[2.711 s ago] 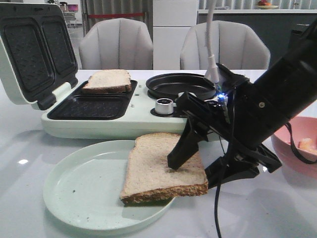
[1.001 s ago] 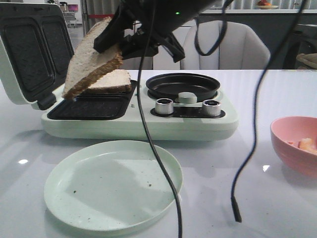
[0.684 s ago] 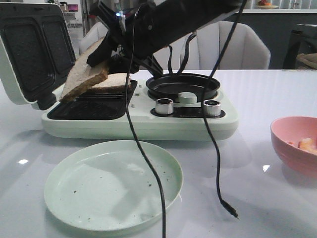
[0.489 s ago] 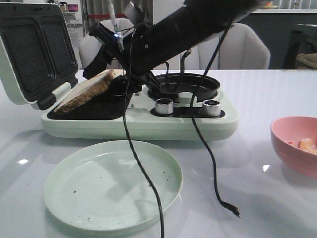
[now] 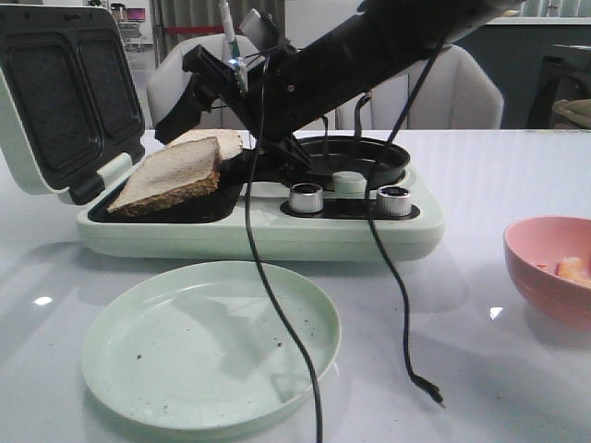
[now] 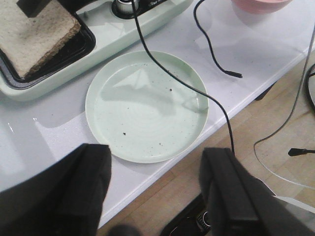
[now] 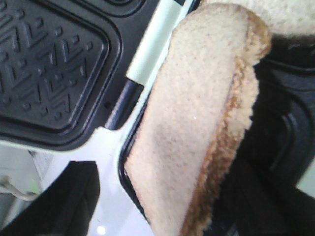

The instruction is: Make breakfast with bread and shrimp

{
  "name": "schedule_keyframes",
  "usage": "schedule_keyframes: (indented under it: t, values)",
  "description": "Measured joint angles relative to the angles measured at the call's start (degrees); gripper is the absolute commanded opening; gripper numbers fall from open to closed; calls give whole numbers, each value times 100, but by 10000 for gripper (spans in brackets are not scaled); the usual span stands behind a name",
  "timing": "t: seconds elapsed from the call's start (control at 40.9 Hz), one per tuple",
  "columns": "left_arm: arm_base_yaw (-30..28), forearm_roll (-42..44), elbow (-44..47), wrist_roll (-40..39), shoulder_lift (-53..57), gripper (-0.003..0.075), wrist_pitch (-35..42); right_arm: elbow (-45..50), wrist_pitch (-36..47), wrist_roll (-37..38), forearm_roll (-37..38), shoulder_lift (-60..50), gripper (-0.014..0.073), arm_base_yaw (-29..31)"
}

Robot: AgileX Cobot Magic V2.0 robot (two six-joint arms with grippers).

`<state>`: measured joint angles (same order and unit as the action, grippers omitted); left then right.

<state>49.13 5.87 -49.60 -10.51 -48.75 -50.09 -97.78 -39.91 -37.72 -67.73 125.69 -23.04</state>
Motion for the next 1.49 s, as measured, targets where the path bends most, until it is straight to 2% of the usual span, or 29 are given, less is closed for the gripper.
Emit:
schedule_keyframes:
  t: [0.195, 0.44, 0.586, 0.83, 1.197, 1.49]
  values:
    - [0, 0, 0, 0, 0, 456, 0, 0, -189, 593, 1807, -725, 619, 9]
    - [0, 0, 0, 9, 0, 456, 0, 52, -792, 1986, 4346, -2001, 619, -2]
    - [0, 105, 0, 21, 0, 456, 0, 528, -909, 2563, 5349, -2820, 619, -2]
    - [0, 342, 0, 21, 0, 456, 0, 1834, -935, 2679, 5839, -4205, 619, -2]
    - [0, 1038, 0, 21, 0, 457, 0, 3889, -519, 3027, 5884, -6117, 619, -2]
    - [0, 1400, 0, 21, 0, 456, 0, 4914, -515, 3075, 5884, -7095, 619, -2]
